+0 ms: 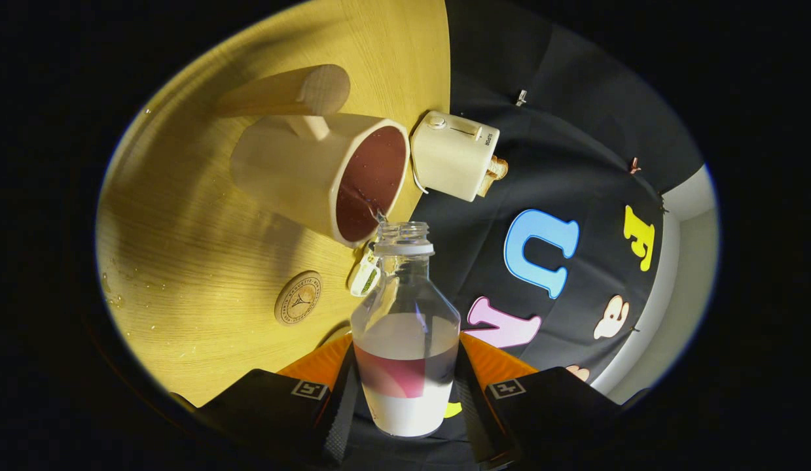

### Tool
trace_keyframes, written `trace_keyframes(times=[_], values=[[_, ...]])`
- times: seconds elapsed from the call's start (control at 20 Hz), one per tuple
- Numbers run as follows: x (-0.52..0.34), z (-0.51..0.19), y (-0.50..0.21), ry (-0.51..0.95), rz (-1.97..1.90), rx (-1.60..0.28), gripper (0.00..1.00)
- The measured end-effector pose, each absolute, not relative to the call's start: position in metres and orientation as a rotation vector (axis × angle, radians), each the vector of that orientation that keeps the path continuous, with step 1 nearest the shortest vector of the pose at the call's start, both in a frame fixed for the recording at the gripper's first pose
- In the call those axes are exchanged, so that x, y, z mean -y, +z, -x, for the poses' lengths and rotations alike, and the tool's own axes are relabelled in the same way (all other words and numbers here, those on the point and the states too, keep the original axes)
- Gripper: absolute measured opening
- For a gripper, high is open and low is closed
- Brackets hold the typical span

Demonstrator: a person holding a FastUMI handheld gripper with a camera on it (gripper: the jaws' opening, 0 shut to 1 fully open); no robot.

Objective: Take the bottle from table, then pour the juice into the cup, finally place the bottle on the coaster

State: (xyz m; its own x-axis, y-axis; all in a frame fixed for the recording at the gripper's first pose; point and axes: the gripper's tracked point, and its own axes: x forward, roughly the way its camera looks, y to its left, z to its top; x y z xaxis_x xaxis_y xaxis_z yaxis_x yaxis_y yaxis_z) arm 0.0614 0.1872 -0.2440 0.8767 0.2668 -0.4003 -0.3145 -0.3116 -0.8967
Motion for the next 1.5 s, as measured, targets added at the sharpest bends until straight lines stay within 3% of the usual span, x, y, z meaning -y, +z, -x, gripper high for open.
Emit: trace_keyframes(times=[1.5], values=[[-0.218,-0.072,-0.22,0.645,2.0,0.241,0.73]])
